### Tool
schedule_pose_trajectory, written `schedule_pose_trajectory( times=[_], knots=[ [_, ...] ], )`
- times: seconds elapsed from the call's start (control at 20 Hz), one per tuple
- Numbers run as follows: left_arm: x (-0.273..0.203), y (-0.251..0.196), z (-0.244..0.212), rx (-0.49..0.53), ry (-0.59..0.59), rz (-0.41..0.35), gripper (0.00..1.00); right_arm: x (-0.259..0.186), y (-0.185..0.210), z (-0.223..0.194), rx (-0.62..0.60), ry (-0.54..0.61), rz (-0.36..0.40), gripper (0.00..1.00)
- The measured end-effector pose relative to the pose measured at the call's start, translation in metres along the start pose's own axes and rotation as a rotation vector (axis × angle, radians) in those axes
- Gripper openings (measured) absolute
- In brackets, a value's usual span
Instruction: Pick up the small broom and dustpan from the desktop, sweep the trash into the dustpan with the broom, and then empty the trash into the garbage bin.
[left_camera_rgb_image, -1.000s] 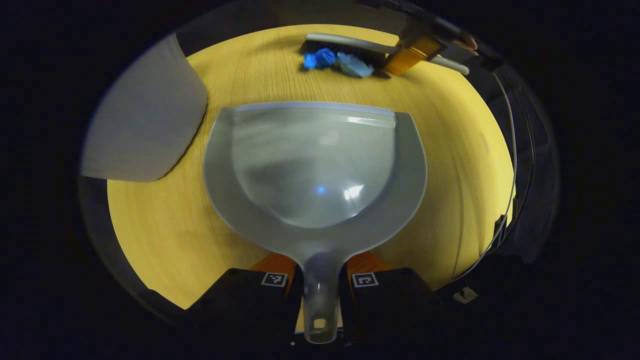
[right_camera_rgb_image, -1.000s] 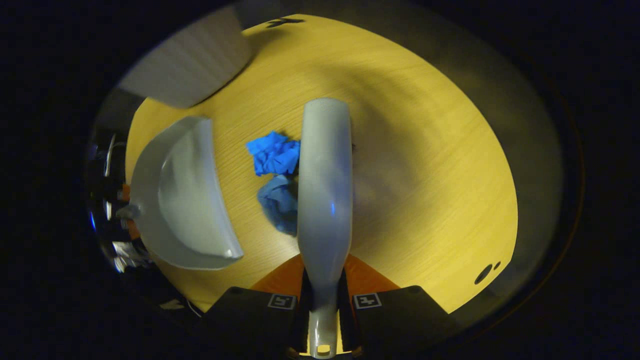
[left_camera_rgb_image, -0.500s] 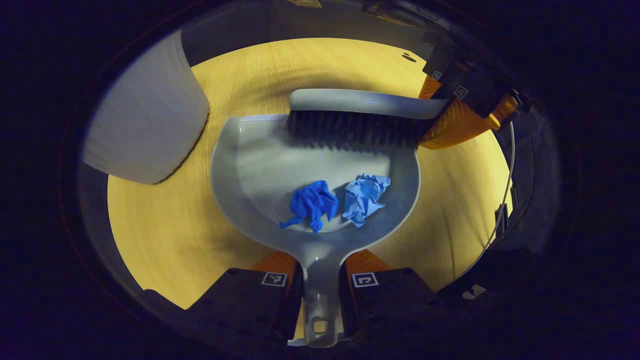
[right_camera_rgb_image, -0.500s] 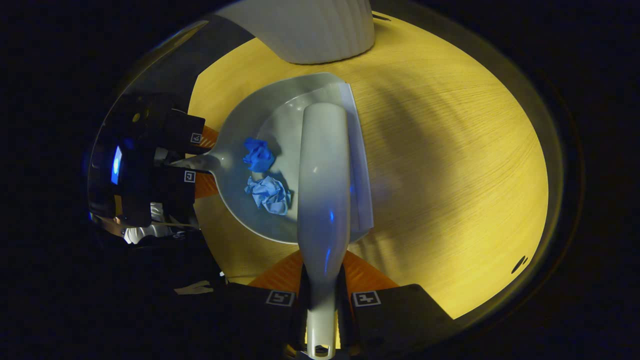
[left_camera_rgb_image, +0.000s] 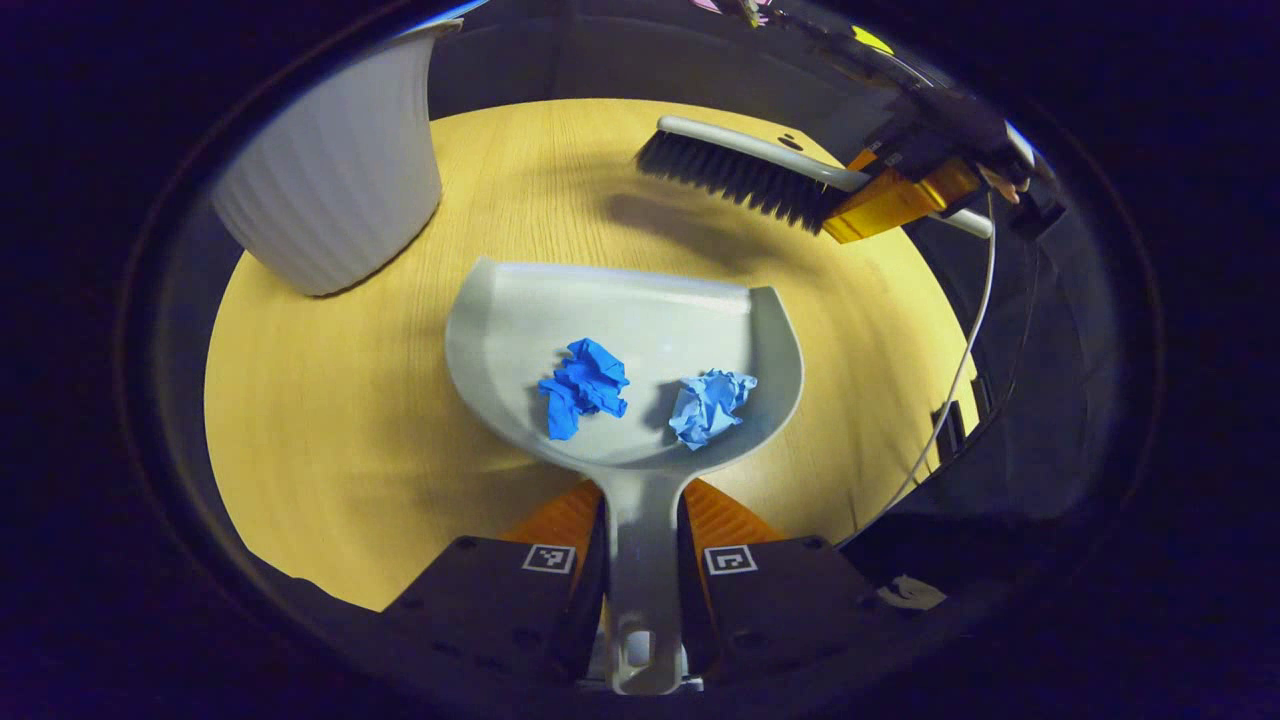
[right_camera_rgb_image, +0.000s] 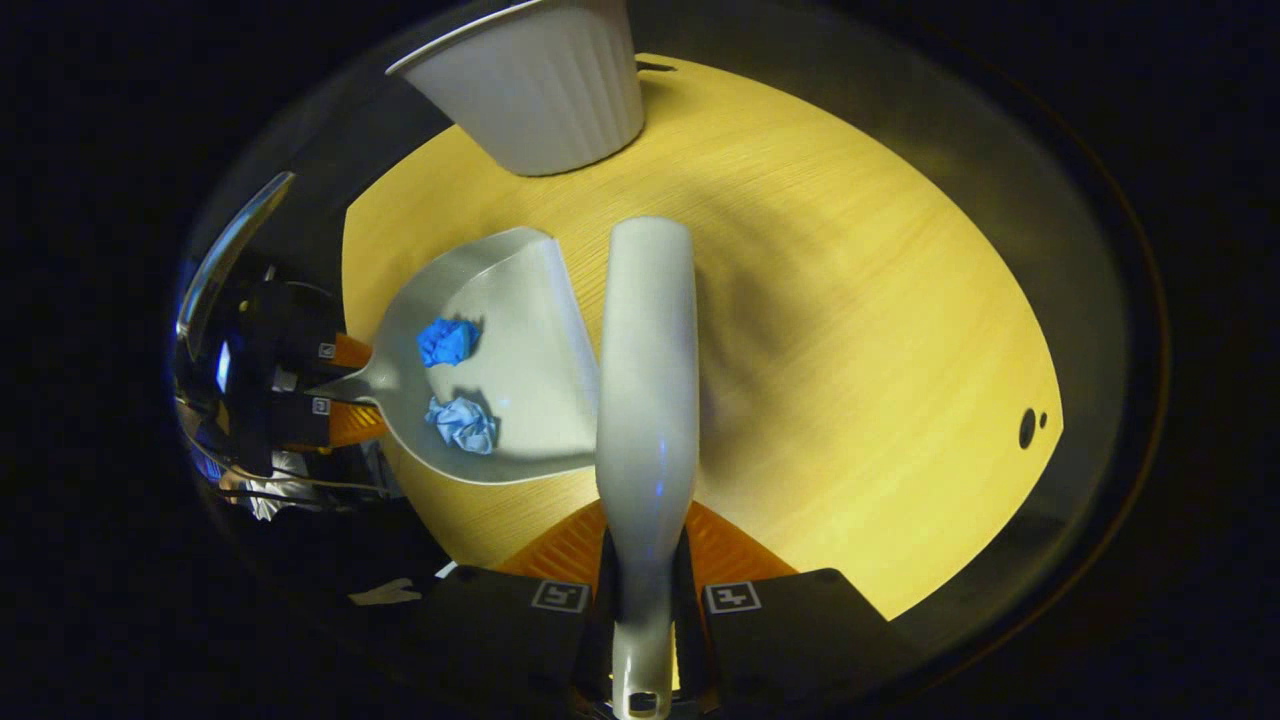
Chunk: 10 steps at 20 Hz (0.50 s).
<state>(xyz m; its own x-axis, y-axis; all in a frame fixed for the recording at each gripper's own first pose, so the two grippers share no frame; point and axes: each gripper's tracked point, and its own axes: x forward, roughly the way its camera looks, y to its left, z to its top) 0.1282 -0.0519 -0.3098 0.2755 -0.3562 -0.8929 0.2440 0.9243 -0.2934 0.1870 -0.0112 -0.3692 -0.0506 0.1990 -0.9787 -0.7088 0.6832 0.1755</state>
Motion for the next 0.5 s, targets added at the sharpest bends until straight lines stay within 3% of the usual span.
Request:
schedule_pose_trajectory(
  times=[0.1,0.25,0.5],
  knots=[
    [-0.007,-0.001,0.003,0.024,-0.037,-0.011,0.31,-0.001,-0.013,0.000,0.060,-0.033,-0.016,0.24],
    [-0.023,0.006,0.010,0.035,-0.098,-0.019,0.31,0.012,-0.037,-0.013,0.119,-0.054,-0.027,0.28],
    [-0.088,0.010,0.031,0.117,-0.187,0.003,0.31,0.013,-0.074,-0.048,0.180,-0.060,-0.052,0.26]
  ],
)
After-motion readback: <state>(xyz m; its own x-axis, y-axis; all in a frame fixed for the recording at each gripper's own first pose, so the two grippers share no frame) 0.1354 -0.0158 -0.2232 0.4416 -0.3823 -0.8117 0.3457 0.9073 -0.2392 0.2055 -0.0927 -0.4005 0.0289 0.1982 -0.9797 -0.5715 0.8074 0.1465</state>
